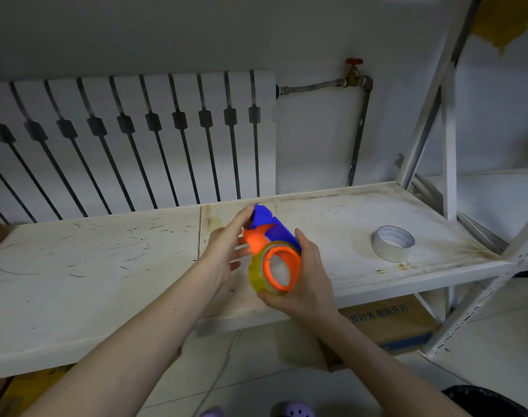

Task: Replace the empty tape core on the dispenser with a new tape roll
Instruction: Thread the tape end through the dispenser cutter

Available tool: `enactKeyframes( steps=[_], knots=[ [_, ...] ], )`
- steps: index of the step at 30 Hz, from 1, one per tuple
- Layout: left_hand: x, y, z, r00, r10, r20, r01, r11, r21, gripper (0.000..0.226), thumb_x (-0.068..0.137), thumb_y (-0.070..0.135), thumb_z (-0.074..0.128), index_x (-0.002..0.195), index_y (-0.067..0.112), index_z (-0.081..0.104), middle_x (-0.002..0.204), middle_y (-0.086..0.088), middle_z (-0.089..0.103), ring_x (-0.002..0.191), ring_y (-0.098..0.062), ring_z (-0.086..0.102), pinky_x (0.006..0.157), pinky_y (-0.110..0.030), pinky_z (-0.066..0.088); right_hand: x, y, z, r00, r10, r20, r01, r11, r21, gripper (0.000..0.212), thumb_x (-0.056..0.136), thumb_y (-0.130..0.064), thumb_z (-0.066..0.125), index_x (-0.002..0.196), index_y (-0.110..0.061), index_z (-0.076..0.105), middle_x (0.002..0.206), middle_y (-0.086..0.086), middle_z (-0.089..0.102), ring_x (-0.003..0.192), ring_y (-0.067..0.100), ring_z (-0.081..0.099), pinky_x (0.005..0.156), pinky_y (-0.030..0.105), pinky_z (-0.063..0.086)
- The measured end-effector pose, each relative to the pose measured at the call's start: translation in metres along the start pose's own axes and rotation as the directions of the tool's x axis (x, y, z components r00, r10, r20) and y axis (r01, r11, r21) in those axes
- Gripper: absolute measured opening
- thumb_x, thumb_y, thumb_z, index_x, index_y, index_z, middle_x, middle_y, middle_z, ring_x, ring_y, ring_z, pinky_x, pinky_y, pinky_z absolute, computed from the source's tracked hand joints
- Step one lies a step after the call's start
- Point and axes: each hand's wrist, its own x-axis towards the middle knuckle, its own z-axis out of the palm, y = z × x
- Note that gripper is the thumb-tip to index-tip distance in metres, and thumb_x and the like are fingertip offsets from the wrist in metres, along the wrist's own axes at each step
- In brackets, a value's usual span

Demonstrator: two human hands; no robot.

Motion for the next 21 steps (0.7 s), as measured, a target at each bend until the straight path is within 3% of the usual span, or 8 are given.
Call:
enactKeyframes(
  steps=[2, 3, 7, 9, 17, 21],
  knots=[
    [-0.001, 0.0, 0.003, 1.0, -0.01, 0.0, 0.01, 0.999, 0.039, 0.069, 0.074, 0.062, 0.062, 0.124, 0.016, 0.051, 0.12, -0.006, 0.058, 0.111, -0.025, 0.058, 0.1, -0.045, 0.039, 0.01, 0.013, -0.013, 0.995, 0.098, -0.035, -0.099, 0.995, -0.014, 0.119, 0.051, -0.05, 0.085, 0.144, -0.03, 0.014, 0.142, -0.009, 0.034, 0.124, 0.008, 0.04, 0.09, 0.028, 0.046],
    [-0.002, 0.0, 0.004, 1.0, 0.017, -0.011, -0.016, 0.998, 0.058, 0.065, 0.077, 0.056, 0.063, 0.126, 0.015, 0.051, 0.123, -0.005, 0.057, 0.113, -0.025, 0.057, 0.102, -0.045, 0.038, 0.014, 0.02, -0.02, 0.988, 0.142, -0.055, -0.144, 0.989, -0.025, 0.119, 0.051, -0.05, 0.085, 0.144, -0.032, 0.014, 0.143, -0.008, 0.034, 0.125, 0.01, 0.041, 0.09, 0.032, 0.047],
    [-0.006, -0.005, 0.007, 0.986, 0.165, 0.017, -0.165, 0.969, 0.185, 0.024, 0.085, 0.02, 0.063, 0.108, 0.011, 0.062, 0.12, -0.004, 0.063, 0.1, -0.018, 0.062, 0.073, -0.025, 0.044, 0.03, 0.051, -0.041, 0.968, 0.216, -0.129, -0.237, 0.954, -0.182, 0.117, 0.051, -0.049, 0.084, 0.144, -0.029, 0.017, 0.142, -0.003, 0.037, 0.125, 0.021, 0.045, 0.089, 0.042, 0.05],
    [-0.009, -0.005, 0.01, 0.978, 0.204, 0.054, -0.21, 0.951, 0.228, 0.016, 0.086, 0.011, 0.06, 0.101, 0.011, 0.064, 0.111, -0.004, 0.064, 0.094, -0.016, 0.061, 0.066, -0.02, 0.041, 0.038, 0.062, -0.045, 0.964, 0.23, -0.131, -0.257, 0.932, -0.256, 0.116, 0.051, -0.05, 0.083, 0.143, -0.027, 0.017, 0.141, -0.001, 0.038, 0.124, 0.023, 0.045, 0.087, 0.043, 0.051],
    [-0.011, 0.002, 0.007, 0.961, 0.267, 0.07, -0.276, 0.93, 0.241, 0.015, 0.086, 0.005, 0.057, 0.097, 0.01, 0.065, 0.093, 0.0, 0.062, 0.086, -0.015, 0.06, 0.063, -0.019, 0.041, 0.045, 0.084, -0.04, 0.958, 0.273, -0.088, -0.286, 0.905, -0.315, 0.103, 0.054, -0.055, 0.08, 0.136, -0.02, 0.029, 0.139, 0.003, 0.039, 0.119, 0.029, 0.05, 0.085, 0.042, 0.051],
    [-0.018, 0.007, 0.003, 0.962, 0.263, 0.078, -0.274, 0.931, 0.24, 0.014, 0.086, 0.006, 0.057, 0.096, 0.012, 0.065, 0.086, 0.004, 0.062, 0.087, -0.017, 0.06, 0.065, -0.021, 0.042, 0.044, 0.076, -0.043, 0.948, 0.313, -0.061, -0.313, 0.873, -0.373, 0.119, 0.052, -0.059, 0.081, 0.145, -0.019, 0.017, 0.152, 0.008, 0.026, 0.135, 0.031, 0.035, 0.103, 0.047, 0.042]
  ],
)
